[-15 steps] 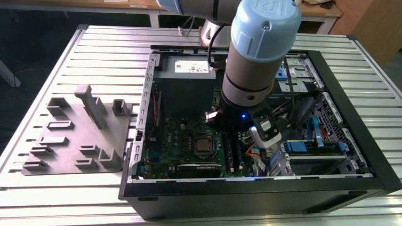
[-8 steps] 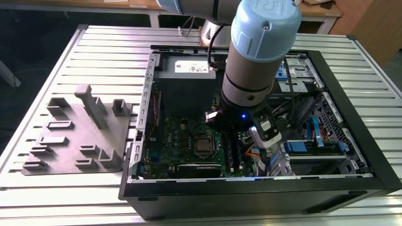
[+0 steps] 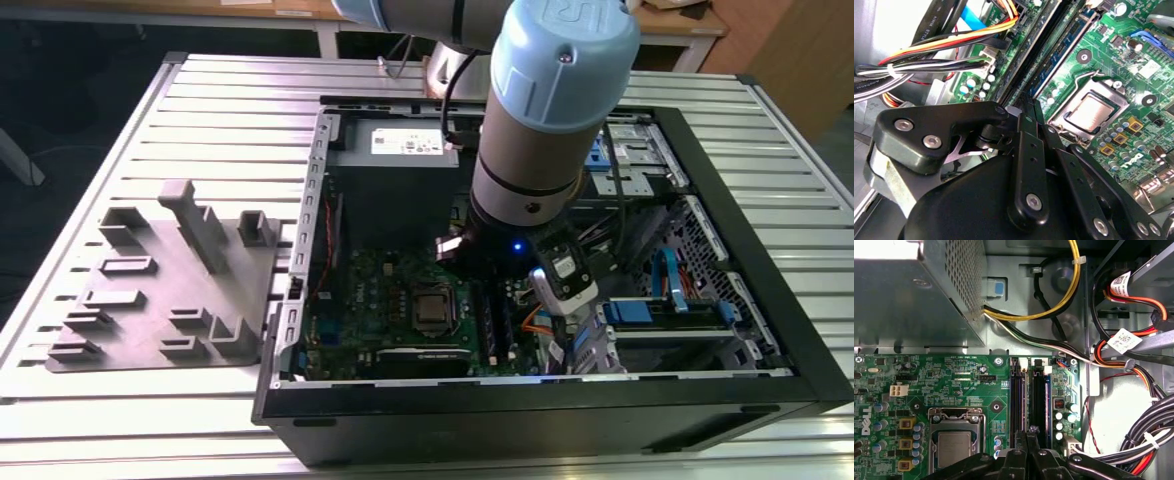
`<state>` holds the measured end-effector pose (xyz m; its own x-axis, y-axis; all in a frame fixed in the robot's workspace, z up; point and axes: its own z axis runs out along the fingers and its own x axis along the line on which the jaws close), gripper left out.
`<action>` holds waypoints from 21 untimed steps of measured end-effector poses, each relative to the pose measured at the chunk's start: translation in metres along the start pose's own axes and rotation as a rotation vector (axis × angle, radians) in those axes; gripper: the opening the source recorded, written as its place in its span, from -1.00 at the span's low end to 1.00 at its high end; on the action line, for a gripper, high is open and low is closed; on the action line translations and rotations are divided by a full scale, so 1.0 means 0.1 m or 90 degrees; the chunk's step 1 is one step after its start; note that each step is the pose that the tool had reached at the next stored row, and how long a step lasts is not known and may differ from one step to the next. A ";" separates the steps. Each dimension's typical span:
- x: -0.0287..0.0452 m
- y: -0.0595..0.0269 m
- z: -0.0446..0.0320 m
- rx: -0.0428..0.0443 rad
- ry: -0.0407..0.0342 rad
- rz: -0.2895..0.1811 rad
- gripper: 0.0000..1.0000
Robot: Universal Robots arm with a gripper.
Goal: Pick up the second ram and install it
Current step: 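Insert the second ram into the second slot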
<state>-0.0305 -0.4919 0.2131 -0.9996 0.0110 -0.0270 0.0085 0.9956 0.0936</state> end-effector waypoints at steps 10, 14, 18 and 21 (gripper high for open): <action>0.000 0.000 -0.001 0.0000 0.0000 0.000 -0.69; -0.002 0.008 -0.089 0.0000 0.0000 0.000 -0.69; -0.006 0.020 -0.216 -0.0001 -0.0004 0.000 -0.69; -0.008 0.029 -0.306 -0.0001 -0.0010 0.000 -0.69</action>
<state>-0.0305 -0.4919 0.2439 -0.9995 0.0111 -0.0286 0.0083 0.9956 0.0937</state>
